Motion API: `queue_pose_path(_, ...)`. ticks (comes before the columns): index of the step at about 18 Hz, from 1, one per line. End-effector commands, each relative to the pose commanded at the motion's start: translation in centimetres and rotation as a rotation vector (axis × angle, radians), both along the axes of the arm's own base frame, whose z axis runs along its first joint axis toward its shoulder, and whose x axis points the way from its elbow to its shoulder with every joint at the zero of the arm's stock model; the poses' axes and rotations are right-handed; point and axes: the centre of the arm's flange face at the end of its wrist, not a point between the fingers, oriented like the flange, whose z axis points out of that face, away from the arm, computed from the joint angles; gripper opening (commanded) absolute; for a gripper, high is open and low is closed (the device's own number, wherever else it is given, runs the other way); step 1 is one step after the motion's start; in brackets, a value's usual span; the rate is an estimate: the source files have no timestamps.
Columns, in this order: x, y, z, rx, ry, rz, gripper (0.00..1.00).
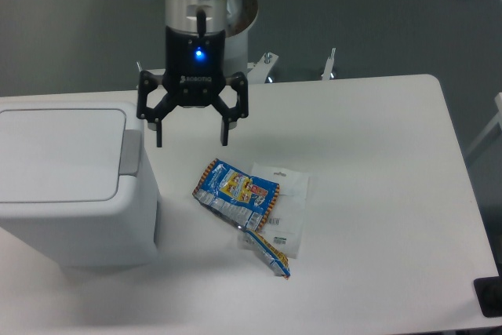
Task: Open the trash can
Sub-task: 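Move the open gripper over the white trash can lid, then lower the gripper onto the lid's push button and press down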
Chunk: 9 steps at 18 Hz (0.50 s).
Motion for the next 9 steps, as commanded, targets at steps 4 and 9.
queue_pose_path(4, 1.1, 1.1, -1.2, -0.017, -0.013, -0.028, 1.0)
queue_pose_path(9, 1.3, 1.4, -1.7, -0.023, -0.017, -0.037, 1.0)
